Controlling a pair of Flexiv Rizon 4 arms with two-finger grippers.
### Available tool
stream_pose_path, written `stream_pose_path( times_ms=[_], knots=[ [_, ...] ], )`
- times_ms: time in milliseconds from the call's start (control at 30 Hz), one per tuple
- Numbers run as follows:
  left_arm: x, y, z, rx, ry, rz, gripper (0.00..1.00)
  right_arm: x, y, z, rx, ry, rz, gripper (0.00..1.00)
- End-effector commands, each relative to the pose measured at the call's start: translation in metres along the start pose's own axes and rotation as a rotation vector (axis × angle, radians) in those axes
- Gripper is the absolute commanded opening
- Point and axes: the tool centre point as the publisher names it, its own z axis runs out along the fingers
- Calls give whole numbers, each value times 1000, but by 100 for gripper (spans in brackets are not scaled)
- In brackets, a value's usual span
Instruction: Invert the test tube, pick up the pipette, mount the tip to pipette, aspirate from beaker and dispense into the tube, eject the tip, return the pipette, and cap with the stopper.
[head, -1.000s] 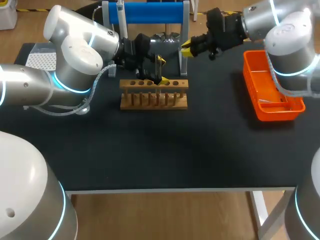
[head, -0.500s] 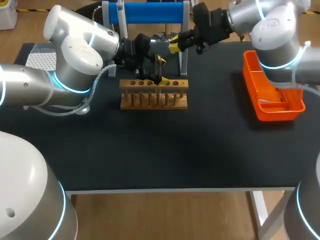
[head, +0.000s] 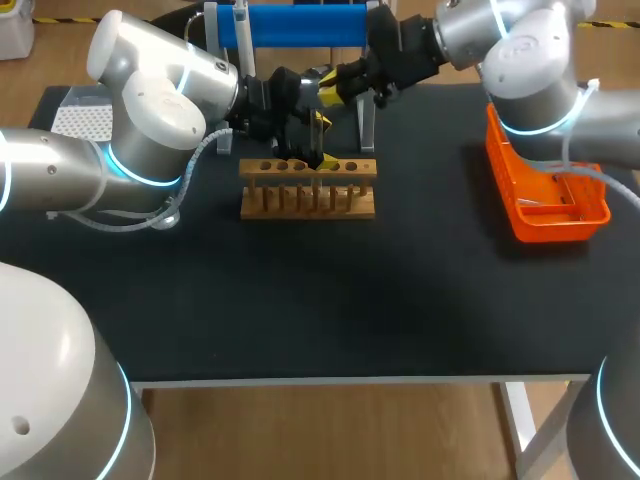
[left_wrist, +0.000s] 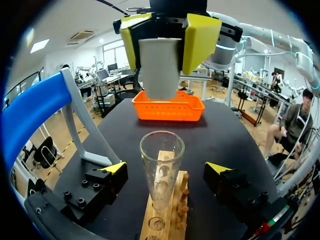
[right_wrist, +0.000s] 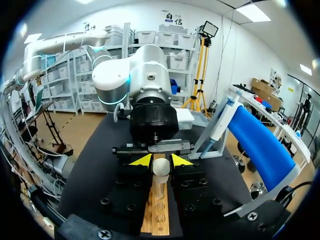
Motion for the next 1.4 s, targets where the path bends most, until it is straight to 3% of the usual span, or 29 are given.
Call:
stream_pose_path(
  times_ms=[33, 1400],
  knots=[
    [-1, 0, 0, -3, 2, -1, 100, -1, 1, 3, 6, 10, 1, 0],
    [-1, 0, 0, -3, 2, -1, 100, 5, -5, 15, 6, 37, 0, 0]
  ],
)
